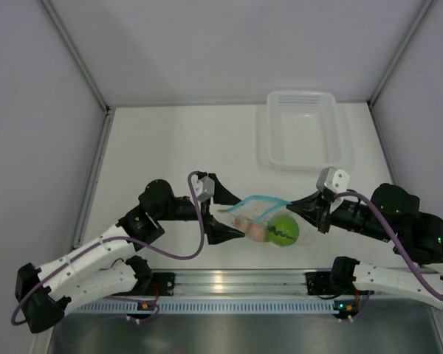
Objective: Open the zip-top bag and remove the fake food
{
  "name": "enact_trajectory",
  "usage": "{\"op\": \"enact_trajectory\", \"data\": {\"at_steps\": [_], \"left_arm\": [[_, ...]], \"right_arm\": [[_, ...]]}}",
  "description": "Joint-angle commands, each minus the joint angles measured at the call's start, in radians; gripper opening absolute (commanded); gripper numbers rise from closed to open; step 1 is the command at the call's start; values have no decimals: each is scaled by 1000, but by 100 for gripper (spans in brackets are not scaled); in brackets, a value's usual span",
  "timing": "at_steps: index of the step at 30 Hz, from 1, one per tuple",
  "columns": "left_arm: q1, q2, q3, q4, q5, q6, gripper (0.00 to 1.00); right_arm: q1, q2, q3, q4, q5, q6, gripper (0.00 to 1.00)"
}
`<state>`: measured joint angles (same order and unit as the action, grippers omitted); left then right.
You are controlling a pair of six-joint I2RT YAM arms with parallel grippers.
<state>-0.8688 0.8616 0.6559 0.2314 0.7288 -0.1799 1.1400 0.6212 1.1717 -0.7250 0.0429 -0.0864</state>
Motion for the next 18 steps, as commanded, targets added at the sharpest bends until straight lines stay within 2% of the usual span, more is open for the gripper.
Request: {"op": "enact_trajectory", "data": {"at_steps": [1,8,18], "left_arm": [[4,7,63,19,-12,31,98],[4,4,97,-7,-75,69,98],[4,76,165,-9,-178,79,95]], "right_arm": [[-8,-31,-24,78,-38,-33,0],[-9,-54,-55,87,-101,-33,0],[-8,-63,-75,81,-230,-81,0]]}}
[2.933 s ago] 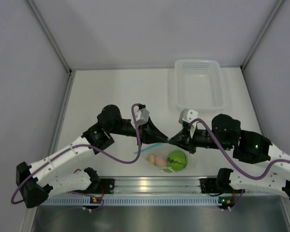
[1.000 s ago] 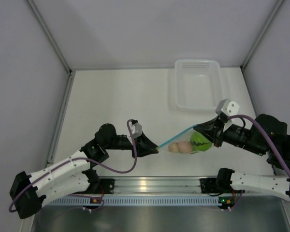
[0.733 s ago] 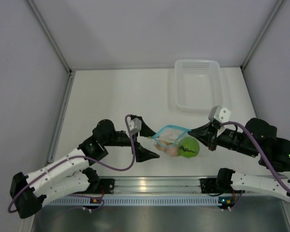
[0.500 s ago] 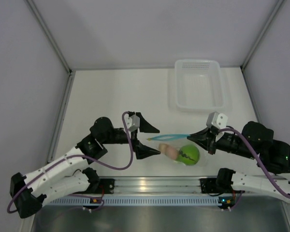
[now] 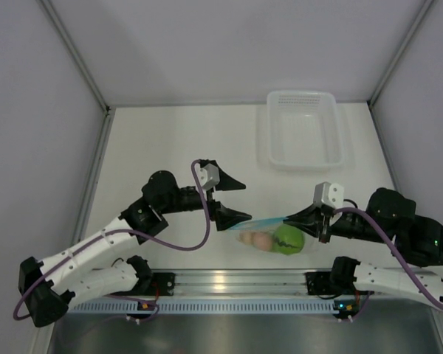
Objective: Open the zip-top bag and remove the fake food
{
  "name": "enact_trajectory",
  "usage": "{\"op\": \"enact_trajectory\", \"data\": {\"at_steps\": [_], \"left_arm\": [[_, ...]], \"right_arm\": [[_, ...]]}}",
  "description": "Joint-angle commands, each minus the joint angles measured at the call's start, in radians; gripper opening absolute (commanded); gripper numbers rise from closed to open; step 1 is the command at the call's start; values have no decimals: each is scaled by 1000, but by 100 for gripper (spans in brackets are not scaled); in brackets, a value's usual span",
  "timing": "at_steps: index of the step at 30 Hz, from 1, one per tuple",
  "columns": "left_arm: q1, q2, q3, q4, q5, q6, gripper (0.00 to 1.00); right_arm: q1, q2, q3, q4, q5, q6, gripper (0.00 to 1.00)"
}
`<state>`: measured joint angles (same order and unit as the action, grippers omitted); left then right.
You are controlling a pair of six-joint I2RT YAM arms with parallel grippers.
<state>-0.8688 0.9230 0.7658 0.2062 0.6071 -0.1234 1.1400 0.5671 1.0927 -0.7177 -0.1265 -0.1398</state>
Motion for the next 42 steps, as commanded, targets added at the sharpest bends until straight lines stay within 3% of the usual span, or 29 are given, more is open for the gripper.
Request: {"op": "enact_trajectory", "data": {"at_steps": [1,10,29,42], "left_arm": [[4,26,69,16,-58,25,94],[2,82,90,2,147,-16,83],[-39,111,36,45,122,-32,66],[-39,48,26,45,135,-24,71]], "right_arm": [[-9,-4,4,72,-68,-30,0],[-8,-7,1,87,-41,-30,0],[-9,-4,1,116,-85,-34,0],[-9,-3,-8,101,-73,-47,0]]}}
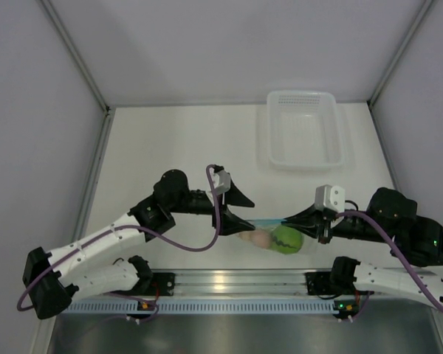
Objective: Open the zip-top bag and remove the fake food
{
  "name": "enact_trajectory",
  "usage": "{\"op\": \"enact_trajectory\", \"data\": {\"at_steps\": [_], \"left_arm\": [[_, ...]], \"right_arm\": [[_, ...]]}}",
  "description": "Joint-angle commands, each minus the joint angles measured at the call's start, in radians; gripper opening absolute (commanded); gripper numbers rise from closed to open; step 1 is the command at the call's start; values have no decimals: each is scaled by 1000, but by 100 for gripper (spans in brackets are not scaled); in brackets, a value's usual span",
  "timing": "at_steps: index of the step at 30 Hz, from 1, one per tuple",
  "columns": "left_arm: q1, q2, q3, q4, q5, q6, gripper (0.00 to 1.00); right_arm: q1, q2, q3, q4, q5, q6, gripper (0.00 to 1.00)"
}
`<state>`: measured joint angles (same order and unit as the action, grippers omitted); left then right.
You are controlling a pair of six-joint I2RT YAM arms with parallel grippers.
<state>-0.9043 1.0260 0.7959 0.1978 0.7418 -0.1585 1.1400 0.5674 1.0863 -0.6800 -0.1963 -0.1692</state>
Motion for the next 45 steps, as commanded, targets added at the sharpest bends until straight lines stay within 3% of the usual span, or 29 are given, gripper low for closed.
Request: {"op": "enact_trajectory", "data": {"at_steps": [1,9,25,32,45], "left_arm": [[-4,-66,-9,52,1,14,72],[-2,-112,-15,46,-71,30,72],[-4,-14,-9,45,47,14,66],[-4,-64,-23,45,-93,-1,66],[-4,-86,-18,43,-79,-10,65]], "right_arm": [[-8,-1,-2,63,-9,-18,0],[-9,-4,-5,60,-46,-24,0],[-8,-26,-8,94,-11,-9,0],[-8,-8,-16,83,-8,-9,0],[-8,-4,-14,86,15,-6,0]]}}
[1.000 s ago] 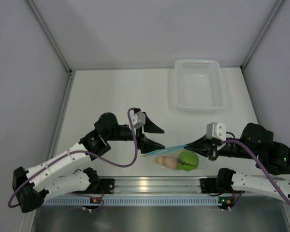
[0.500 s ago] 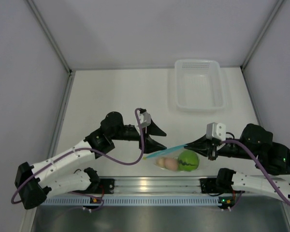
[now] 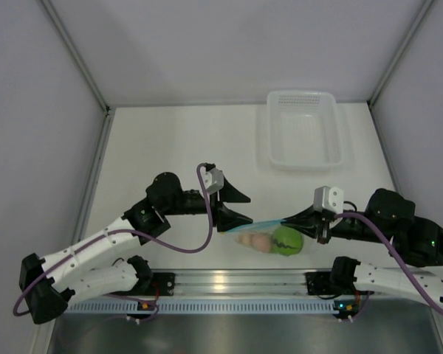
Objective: Open the zip-top bag and remove the fake food
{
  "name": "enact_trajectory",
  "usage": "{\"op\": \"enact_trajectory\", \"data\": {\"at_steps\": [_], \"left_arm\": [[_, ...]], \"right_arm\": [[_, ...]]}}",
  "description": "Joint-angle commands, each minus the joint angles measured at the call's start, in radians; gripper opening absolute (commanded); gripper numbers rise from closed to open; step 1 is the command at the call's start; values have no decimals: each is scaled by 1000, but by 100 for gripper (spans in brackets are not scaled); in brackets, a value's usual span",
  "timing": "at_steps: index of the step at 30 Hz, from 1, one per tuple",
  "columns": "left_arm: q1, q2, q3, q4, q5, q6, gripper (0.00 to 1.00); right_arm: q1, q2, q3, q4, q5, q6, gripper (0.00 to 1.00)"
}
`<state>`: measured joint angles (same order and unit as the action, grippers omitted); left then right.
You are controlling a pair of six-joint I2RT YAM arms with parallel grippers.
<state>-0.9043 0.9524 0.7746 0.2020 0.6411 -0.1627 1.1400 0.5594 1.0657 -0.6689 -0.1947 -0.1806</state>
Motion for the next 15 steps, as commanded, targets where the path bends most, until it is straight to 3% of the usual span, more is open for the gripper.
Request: {"op": "enact_trajectory", "data": {"at_steps": [1,15], "left_arm": [[-4,-9,5,40,34,-8,65],[-4,54,18,39,84,-9,58]], "right_arm": [[-9,0,5,78,18,9,0],[-9,-3,10,89,18,13,0]]}}
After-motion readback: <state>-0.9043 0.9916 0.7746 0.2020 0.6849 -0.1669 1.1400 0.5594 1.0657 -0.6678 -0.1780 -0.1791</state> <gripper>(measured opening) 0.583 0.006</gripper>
